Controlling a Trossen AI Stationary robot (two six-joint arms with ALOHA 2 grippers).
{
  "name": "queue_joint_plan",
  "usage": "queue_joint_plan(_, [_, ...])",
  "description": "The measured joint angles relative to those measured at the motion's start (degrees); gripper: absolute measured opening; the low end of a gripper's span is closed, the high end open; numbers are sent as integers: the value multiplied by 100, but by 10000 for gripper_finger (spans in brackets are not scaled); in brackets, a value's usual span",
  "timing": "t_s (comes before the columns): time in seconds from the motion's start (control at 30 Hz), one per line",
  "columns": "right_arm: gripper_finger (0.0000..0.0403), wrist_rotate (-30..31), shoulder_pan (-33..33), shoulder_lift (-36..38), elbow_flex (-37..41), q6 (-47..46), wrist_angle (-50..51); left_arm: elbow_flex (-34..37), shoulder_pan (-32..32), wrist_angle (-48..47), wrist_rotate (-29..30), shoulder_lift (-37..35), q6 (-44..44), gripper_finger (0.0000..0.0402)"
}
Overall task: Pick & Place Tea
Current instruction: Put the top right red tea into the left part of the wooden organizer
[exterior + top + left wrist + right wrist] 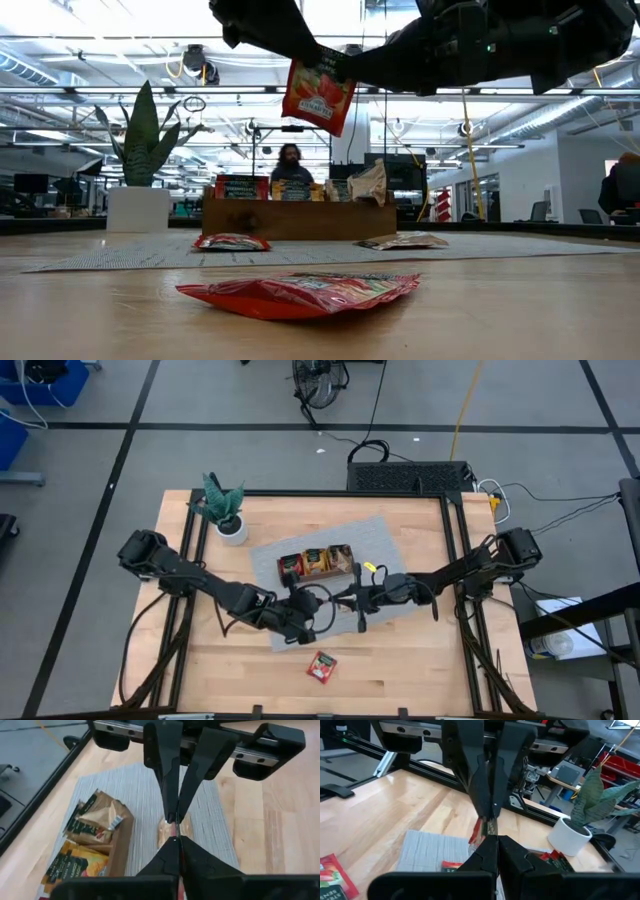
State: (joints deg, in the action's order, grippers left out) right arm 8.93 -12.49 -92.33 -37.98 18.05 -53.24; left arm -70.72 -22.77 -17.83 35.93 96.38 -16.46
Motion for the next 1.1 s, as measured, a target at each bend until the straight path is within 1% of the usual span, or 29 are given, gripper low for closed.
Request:
queue_joint_plan(0.1, [0, 7, 0, 0, 0, -88, 3, 0, 40, -43, 144, 0, 4, 4])
queue_joint_plan(0.17, [0, 77, 6, 0, -2, -108, -1, 0, 44, -219, 426, 0, 0, 3])
queue_joint_plan(0.23, [0, 295, 11, 0, -10, -98, 3, 0, -22, -593, 822, -40, -132, 3])
queue_joint_plan(0.37, [0, 845, -15, -4, 0, -34, 133, 0, -182, -1597, 1510, -177, -896, 2])
queue_joint_plan(0.47, [0, 1063, -3, 85, 1, 4, 254, 93, -308, -2473, 1925, -177, -1698, 2])
queue_joint_plan(0.53, [0, 1075, -1, 191, 1, -19, 391, 267, -345, -2600, 2163, -204, -2096, 2])
queue_joint_plan(0.63, [0, 1044, -13, 350, 0, -135, 470, 811, -329, -2571, 2273, -319, -2540, 1])
queue_joint_plan(0.67, [0, 1048, -28, 412, 2, -141, 540, 991, -280, -2482, 2291, -379, -2592, 1])
queue_joint_plan(0.8, [0, 1050, -111, 506, 28, -145, 595, 1794, -122, -1488, 2212, -739, -2543, 1])
queue_joint_plan(0.93, [0, 1047, -206, 501, 33, -62, 526, 2521, 45, -72, 1883, -1200, -1931, 1])
queue_joint_plan(1.0, [0, 1049, -225, 507, 33, -38, 546, 2831, 145, 569, 1732, -1370, -1479, 1])
queue_joint_plan(1.03, [0, 1049, -225, 502, 33, -42, 554, 2960, 191, 934, 1552, -1440, -1278, 0])
queue_joint_plan(1.1, [0, 1049, -232, 498, 33, -68, 536, 3203, 318, 1276, 1307, -1609, -981, 0])
